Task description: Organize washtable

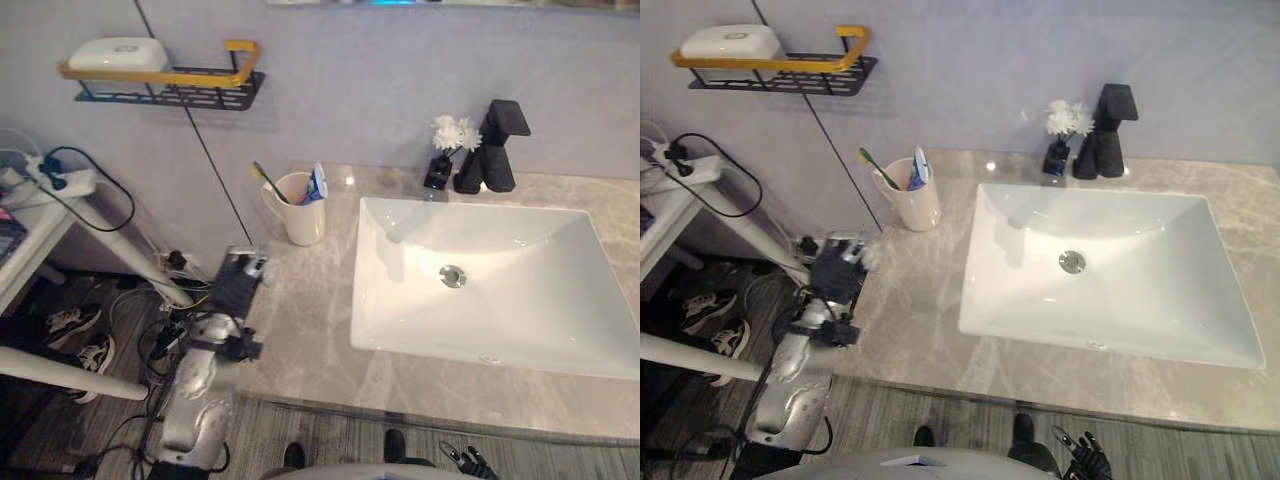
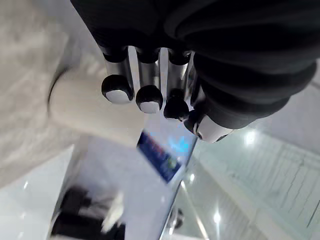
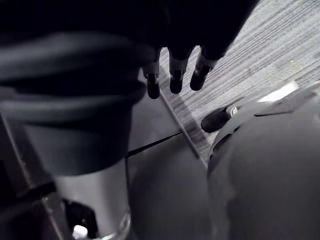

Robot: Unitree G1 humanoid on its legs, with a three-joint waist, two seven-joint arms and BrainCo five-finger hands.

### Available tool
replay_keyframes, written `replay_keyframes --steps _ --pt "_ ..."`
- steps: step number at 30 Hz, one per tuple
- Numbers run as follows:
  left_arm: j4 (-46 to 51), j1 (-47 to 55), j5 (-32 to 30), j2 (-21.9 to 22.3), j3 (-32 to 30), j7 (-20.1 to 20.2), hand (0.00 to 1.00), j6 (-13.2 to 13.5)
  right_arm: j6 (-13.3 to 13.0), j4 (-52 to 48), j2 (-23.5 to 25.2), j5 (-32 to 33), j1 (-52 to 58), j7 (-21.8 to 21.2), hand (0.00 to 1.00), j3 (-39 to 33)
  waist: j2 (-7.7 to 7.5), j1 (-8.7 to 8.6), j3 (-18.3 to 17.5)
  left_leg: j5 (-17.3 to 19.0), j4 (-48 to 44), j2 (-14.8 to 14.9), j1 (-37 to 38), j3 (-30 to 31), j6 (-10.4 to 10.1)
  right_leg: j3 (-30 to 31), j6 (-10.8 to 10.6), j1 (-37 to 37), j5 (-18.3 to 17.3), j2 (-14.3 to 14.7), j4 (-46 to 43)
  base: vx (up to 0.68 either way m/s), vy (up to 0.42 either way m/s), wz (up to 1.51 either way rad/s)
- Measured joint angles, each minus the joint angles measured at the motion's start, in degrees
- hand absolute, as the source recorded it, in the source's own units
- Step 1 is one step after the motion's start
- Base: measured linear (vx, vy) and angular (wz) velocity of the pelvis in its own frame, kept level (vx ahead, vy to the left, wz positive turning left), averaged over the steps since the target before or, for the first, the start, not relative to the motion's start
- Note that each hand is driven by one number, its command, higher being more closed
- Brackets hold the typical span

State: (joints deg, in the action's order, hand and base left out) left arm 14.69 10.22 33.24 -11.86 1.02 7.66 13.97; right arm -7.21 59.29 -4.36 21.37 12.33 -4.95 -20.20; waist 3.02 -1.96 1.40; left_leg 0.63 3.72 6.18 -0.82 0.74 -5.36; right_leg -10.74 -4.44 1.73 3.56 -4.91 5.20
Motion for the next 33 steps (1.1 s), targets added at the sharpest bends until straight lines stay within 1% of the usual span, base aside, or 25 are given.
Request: replay_keyframes --steps 1,2,3,5,7,9,10,11,12,13,14,15,17,18,19,21,23,25,27,29,31,33 --pt "0.11 0.72 -0.01 0.6 -1.88 -0.24 1.0 0.06 -0.01 0.02 -0.02 0.0 0.26 0.0 0.0 -0.09 0.06 0.38 -0.38 0.0 0.0 0.01 0.0 0.1 0.0 -0.12 0.01 -0.05 -0.02 0.01 0.0 -0.03 -0.021 0.51" --pt "-1.6 3.64 -2.96 5.17 -19.38 -6.08 1.0 2.29 0.11 2.26 0.13 0.0 0.73 0.01 0.0 -2.56 -0.5 1.22 -2.07 -0.31 0.04 -0.02 0.1 2.46 -0.04 -2.44 0.04 -1.61 -0.72 -0.05 0.0 -0.03 -0.015 0.52" --pt "-2.29 4.07 -3.21 5.19 -21.08 -7.48 1.0 2.4 0.11 2.27 0.12 0.0 0.82 0.02 0.0 -2.74 -0.75 1.55 -2.21 -0.35 0.1 -0.02 0.11 2.75 -0.02 -2.67 0.07 -1.77 -0.79 -0.05 0.0 -0.03 -0.012 0.52" --pt "-2.8 4.19 -3.26 5.19 -22.17 -8.49 1.0 2.53 0.11 2.28 0.29 0.01 0.83 0.01 0.0 -2.92 -1.27 2.54 -2.54 -0.5 0.23 -0.02 0.09 2.88 -0.03 -2.69 0.08 -1.81 -0.8 -0.05 0.0 -0.01 0.003 0.06" --pt "-8.16 4.13 -3.36 5.23 -24.99 -8.34 1.0 3.18 0.11 2.04 0.38 0.01 0.76 -0.05 0.0 -2.91 -1.28 2.49 -2.96 -0.63 0.48 -0.02 0.23 2.9 -0.06 -2.7 0.12 -1.85 -0.84 -0.05 0.0 0.0 0.0 0.0" --pt "-21.83 2.47 -3.35 5.46 -32.77 -10.76 1.0 3.45 0.24 2.03 0.38 0.02 0.91 0.02 0.0 -2.99 -0.98 1.85 -3.42 -0.66 0.66 0.01 0.54 2.59 -0.06 -2.64 0.14 -1.9 -0.92 -0.02 -0.01 0.02 -0.005 -0.07" --pt "-30.33 1.25 -3.32 5.45 -36.08 -13.13 1.0 2.57 0.35 2.02 0.46 0.03 1.28 0.05 0.0 -3.22 -0.93 1.76 -3.44 -0.67 0.78 0.02 1.04 2.42 -0.06 -2.62 0.13 -2.25 -0.93 -0.03 -0.01 0.02 -0.006 -0.06" --pt "-34.2 1.0 -3.32 5.42 -37.23 -13.96 1.0 1.99 0.36 2.02 0.57 0.03 1.56 0.07 0.0 -3.44 -1.01 1.76 -3.46 -0.67 0.92 0.02 1.33 2.43 -0.06 -2.63 0.05 -2.52 -1.04 -0.03 -0.01 0.03 -0.004 0.01" --pt "-41.38 1.18 -3.54 5.23 -37.6 -14.97 1.0 1.45 0.36 2.02 0.88 0.02 2.29 0.23 0.0 -3.84 -1.42 1.75 -3.72 -0.64 1.11 0.0 1.65 2.52 -0.03 -2.65 -0.09 -2.89 -1.28 -0.08 -0.01 0.04 0.001 0.07" --pt "-47.18 1.66 -8.5 5.19 -37.06 -16.04 1.0 -0.27 0.39 2.05 1.18 0.01 2.75 0.4 0.0 -4.01 -1.8 2.01 -3.97 -0.6 1.17 -0.04 1.66 2.63 0.02 -2.66 -0.15 -2.95 -1.4 -0.14 -0.01 0.04 0.002 0.08" --pt "-51.17 1.99 -13.46 5.17 -36.42 -16.22 1.0 -1.5 0.41 2.09 1.32 0.01 2.79 0.55 0.0 -4.15 -1.89 2.18 -3.96 -0.59 1.2 -0.05 1.64 2.69 0.04 -2.68 -0.18 -2.95 -1.43 -0.17 -0.01 0.02 0.003 0.04" --pt "-53.67 2.27 -15.75 5.17 -35.69 -16.27 1.0 -2.24 0.41 2.08 1.36 0.01 2.7 0.58 0.0 -4.19 -2.11 2.21 -3.95 -0.56 1.21 -0.06 1.66 2.69 0.09 -2.67 -0.2 -2.96 -1.45 -0.19 0.0 0.0 0.0 0.0" --pt "-62.91 2.69 -23.88 5.26 -32.55 -15.47 1.0 -4.59 0.37 2.07 1.33 -0.01 2.38 0.61 0.0 -4.59 -2.55 1.74 -3.95 -0.43 1.2 -0.08 1.78 2.51 0.22 -2.53 -0.24 -2.98 -1.57 -0.21 0.0 0.0 0.001 -0.02" --pt "-65.08 2.63 -25.21 5.43 -32.04 -15.26 1.0 -5.03 0.37 2.07 1.33 -0.01 2.35 0.64 0.0 -4.79 -2.56 1.48 -3.93 -0.39 1.22 -0.09 1.84 2.41 0.25 -2.44 -0.27 -2.98 -1.74 -0.22 0.0 0.01 0.001 -0.06" --pt "-67.92 2.62 -26.99 5.79 -31.43 -14.81 0.0 -5.56 0.38 2.15 1.3 -0.01 2.36 0.68 0.0 -4.95 -2.48 1.0 -3.87 -0.38 1.27 -0.08 1.99 2.26 0.25 -2.3 -0.27 -3.0 -1.78 -0.22 0.0 0.01 0.0 -0.1" --pt "-71.83 2.52 -29.93 7.76 -29.3 -13.97 0.0 -6.92 0.42 2.82 1.23 -0.03 2.45 1.2 0.0 -5.19 -2.09 0.77 -3.63 -0.17 1.34 -0.02 2.49 1.4 0.27 -1.38 -0.28 -2.96 -1.78 -0.13 0.0 0.01 0.0 -0.19" --pt "-73.49 2.11 -31.13 9.15 -26.76 -13.88 0.0 -7.24 0.43 3.84 1.17 -0.03 2.37 1.44 0.0 -5.17 -1.76 0.79 -3.42 0.1 1.33 0.05 2.97 0.6 0.21 -0.73 -0.3 -3.0 -1.78 -0.05 0.0 0.01 0.0 -0.23" --pt "-74.82 1.4 -36.13 10.19 -22.97 -14.09 0.0 -7.52 0.45 3.88 1.17 -0.03 2.3 1.92 0.0 -4.89 -1.39 0.82 -3.0 0.79 1.12 0.19 3.4 -0.82 0.23 0.67 -0.53 -2.7 -1.94 0.12 0.01 0.02 -0.001 -0.33" --pt "-75.63 0.81 -39.17 10.02 -20.64 -14.38 0.0 -7.81 0.45 3.98 1.16 -0.02 2.37 2.52 0.0 -4.7 -1.14 0.64 -2.59 1.21 0.97 0.3 3.71 -1.7 0.19 1.34 -0.55 -2.58 -1.93 0.26 0.01 0.03 -0.006 -0.25" --pt "-75.83 0.15 -39.38 9.84 -18.99 -13.33 0.0 -8.58 0.45 4.26 1.01 -0.03 2.25 2.62 0.0 -4.52 -0.98 0.63 -2.6 1.4 1.0 0.37 4.15 -2.55 0.1 2.21 -0.51 -2.52 -1.91 0.36 0.01 0.05 -0.005 -0.22" --pt "-77.84 -1.22 -39.29 9.42 -17.79 -13.04 0.0 -9.15 0.6 4.43 0.78 -0.02 2.11 2.65 0.0 -4.11 -0.48 0.63 -2.34 1.7 0.97 0.41 4.44 -3.12 0.01 2.48 -0.41 -2.48 -1.81 0.38 0.0 0.07 -0.007 -0.16" --pt "-78.16 -1.73 -39.13 9.19 -16.36 -12.89 0.0 -9.27 1.31 4.55 0.65 -0.02 1.73 2.65 0.0 -4.03 -0.5 0.64 -1.59 1.78 0.98 0.41 5.49 -3.23 -0.08 2.83 -0.44 -3.04 -1.75 0.45 -0.01 0.09 -0.015 -0.08"
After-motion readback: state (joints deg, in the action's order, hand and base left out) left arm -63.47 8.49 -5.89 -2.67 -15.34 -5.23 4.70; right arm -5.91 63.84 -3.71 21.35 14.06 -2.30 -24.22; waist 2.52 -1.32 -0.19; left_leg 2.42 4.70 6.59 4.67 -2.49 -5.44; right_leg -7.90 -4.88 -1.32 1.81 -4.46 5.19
